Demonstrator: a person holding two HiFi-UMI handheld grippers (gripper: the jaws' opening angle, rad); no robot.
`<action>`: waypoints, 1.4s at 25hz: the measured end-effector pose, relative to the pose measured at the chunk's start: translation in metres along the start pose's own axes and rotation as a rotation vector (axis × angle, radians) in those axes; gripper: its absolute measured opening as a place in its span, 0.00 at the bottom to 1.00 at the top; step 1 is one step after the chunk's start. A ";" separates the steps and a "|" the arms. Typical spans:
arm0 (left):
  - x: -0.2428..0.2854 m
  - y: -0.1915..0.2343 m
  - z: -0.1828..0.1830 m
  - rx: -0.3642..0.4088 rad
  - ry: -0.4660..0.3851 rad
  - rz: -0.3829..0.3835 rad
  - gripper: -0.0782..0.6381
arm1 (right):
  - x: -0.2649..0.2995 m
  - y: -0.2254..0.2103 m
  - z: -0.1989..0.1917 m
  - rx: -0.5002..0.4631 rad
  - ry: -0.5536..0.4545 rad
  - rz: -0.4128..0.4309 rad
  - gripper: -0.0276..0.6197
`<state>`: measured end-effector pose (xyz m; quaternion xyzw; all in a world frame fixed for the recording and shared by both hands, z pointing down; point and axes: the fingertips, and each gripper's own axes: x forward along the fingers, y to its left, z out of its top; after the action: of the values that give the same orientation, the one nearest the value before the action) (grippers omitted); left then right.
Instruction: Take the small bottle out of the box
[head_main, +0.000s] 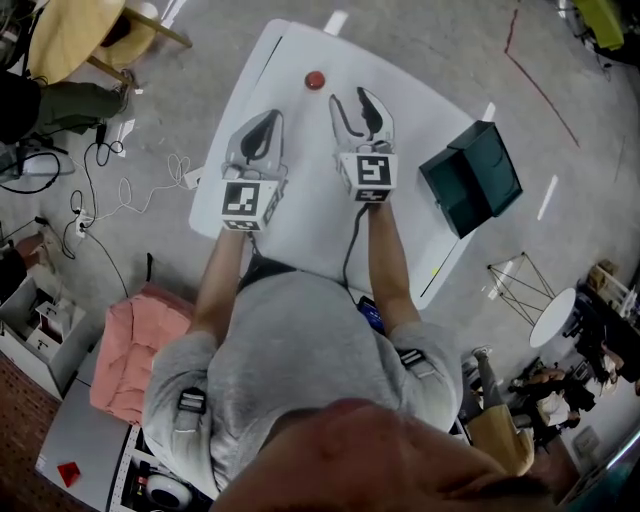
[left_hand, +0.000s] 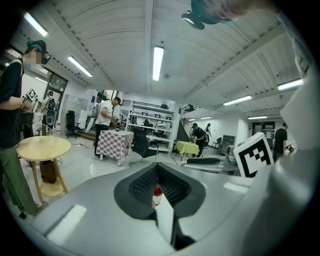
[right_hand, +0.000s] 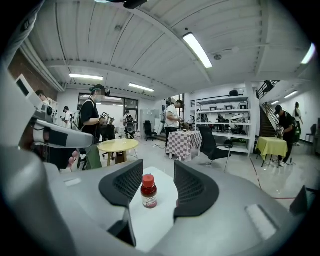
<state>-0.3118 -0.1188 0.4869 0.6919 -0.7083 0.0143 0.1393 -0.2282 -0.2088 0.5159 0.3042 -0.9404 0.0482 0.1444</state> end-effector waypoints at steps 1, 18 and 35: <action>-0.001 -0.004 0.002 0.003 -0.004 -0.004 0.12 | -0.005 -0.003 0.001 0.000 -0.002 -0.007 0.35; -0.025 -0.094 0.023 0.064 -0.049 -0.095 0.12 | -0.119 -0.050 0.008 0.000 -0.061 -0.152 0.24; -0.045 -0.206 0.029 0.146 -0.072 -0.226 0.12 | -0.250 -0.105 -0.009 0.033 -0.108 -0.335 0.16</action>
<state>-0.1144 -0.0893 0.4134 0.7756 -0.6274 0.0253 0.0639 0.0290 -0.1531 0.4495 0.4611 -0.8820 0.0227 0.0945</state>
